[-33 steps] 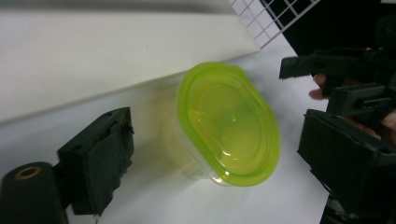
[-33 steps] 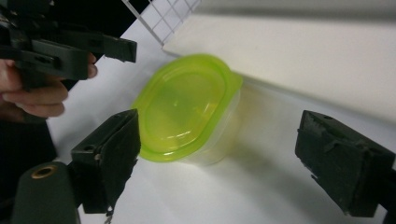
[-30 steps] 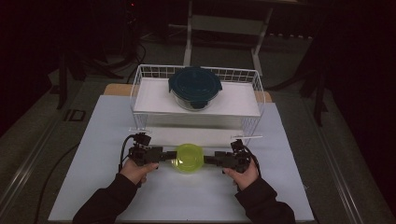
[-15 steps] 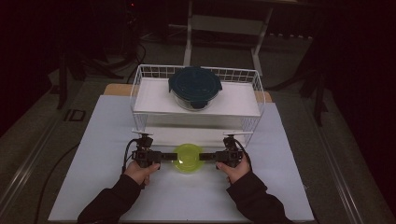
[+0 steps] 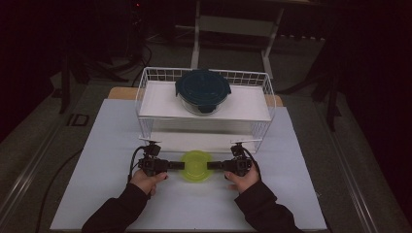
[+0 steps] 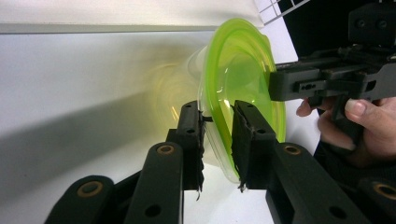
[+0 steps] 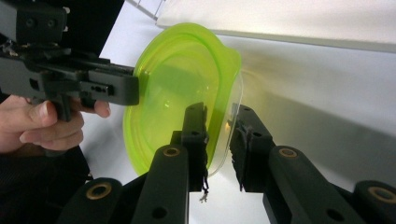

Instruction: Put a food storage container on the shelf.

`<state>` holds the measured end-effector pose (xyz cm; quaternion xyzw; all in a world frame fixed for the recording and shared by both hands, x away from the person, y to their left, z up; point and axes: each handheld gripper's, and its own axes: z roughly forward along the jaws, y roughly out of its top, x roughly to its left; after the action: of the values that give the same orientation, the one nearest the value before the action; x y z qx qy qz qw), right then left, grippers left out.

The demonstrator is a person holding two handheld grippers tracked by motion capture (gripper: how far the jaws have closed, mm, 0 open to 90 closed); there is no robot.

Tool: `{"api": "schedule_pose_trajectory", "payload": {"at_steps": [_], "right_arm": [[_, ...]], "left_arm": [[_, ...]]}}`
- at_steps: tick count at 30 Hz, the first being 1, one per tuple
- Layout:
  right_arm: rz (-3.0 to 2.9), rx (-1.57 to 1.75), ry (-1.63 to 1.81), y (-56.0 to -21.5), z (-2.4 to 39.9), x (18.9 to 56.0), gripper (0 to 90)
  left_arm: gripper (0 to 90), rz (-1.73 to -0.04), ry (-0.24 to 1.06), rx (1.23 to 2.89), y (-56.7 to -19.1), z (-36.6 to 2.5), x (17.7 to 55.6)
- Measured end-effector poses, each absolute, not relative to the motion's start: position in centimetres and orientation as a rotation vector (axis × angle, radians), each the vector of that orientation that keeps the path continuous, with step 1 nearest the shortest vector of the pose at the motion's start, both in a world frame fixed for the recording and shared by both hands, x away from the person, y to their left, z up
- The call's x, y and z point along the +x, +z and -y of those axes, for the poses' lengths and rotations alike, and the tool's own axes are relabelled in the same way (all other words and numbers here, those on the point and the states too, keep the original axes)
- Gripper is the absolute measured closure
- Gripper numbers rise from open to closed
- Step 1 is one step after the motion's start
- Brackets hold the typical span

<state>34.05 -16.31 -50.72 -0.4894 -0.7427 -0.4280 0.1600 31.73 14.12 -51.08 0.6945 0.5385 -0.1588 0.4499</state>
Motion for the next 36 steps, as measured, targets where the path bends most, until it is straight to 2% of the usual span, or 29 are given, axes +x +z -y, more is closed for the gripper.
{"api": "schedule_pose_trajectory", "payload": {"at_steps": [9, 19, 36], "right_arm": [[2.191, -1.397, -1.253, -50.3, 16.4, 32.6, 80.6], [2.233, -1.385, -1.279, -49.4, 16.4, 31.6, 80.6], [2.289, -1.363, -1.389, -45.2, 17.4, 28.8, 80.6]], "left_arm": [[80.2, -1.304, -0.35, 1.754, -50.0, -13.6, 30.9], [80.4, -1.282, -0.328, 1.758, -48.9, -13.6, 29.9], [80.4, -1.178, -0.279, 1.745, -45.2, -13.1, 27.9]]}}
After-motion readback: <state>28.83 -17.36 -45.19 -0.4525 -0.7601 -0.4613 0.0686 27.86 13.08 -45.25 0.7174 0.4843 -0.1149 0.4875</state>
